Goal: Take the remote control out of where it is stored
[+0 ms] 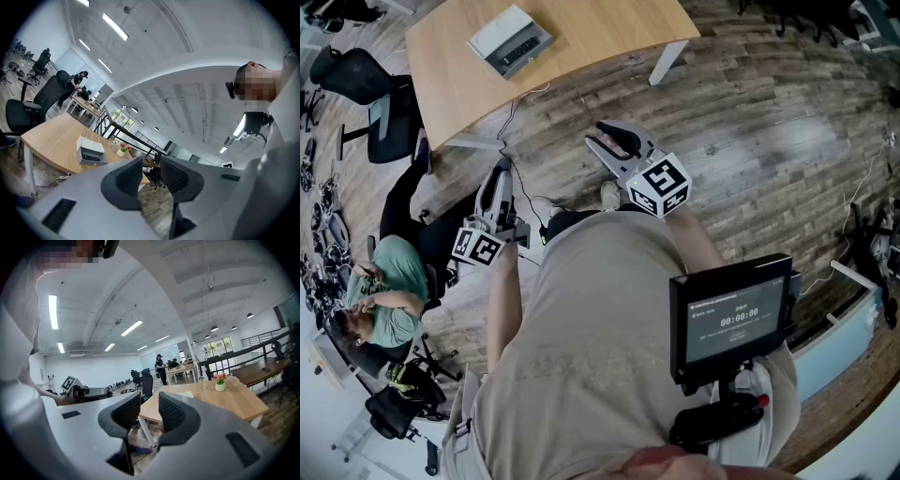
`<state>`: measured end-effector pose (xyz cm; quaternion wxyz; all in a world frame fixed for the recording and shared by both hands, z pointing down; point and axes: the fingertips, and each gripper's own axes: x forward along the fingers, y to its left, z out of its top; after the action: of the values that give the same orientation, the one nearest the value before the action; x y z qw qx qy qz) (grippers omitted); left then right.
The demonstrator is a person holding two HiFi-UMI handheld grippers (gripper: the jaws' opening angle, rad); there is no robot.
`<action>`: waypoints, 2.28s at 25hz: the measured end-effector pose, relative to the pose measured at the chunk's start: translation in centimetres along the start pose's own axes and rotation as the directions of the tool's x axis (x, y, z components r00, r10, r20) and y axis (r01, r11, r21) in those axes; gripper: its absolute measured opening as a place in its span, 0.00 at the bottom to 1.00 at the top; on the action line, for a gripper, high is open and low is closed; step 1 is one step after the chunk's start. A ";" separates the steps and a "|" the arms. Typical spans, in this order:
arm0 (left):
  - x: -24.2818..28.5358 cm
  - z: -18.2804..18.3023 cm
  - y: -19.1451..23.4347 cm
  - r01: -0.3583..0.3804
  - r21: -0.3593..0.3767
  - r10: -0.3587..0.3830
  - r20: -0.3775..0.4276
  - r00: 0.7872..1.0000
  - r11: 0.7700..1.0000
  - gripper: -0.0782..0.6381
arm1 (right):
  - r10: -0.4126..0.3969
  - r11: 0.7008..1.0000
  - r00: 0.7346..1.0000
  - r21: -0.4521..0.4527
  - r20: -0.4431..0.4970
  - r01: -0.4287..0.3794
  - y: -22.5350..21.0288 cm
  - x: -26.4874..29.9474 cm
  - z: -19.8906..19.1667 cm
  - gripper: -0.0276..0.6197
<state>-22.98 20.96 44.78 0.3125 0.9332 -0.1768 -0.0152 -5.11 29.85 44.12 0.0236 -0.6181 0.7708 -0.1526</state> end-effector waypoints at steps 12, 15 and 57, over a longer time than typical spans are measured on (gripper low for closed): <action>-0.2 -1.2 -0.1 -0.003 0.005 0.003 -0.008 1.000 1.000 0.25 | 0.009 1.000 1.000 0.007 -0.026 -0.009 0.0 -0.2 -1.4 0.24; -0.1 -1.2 -0.2 0.002 0.007 -0.002 -0.009 1.000 1.000 0.25 | 0.012 1.000 0.999 0.010 -0.032 -0.012 0.1 -0.2 -1.7 0.24; 4.2 0.7 0.8 0.126 -0.013 -0.127 -0.078 0.989 0.992 0.25 | 0.000 0.995 0.999 0.100 0.032 -0.003 -0.5 1.4 -0.7 0.24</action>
<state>-19.35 18.56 45.03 0.3213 0.9412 -0.1049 0.0010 -5.11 28.53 45.10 0.0669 -0.6179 0.7622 -0.1812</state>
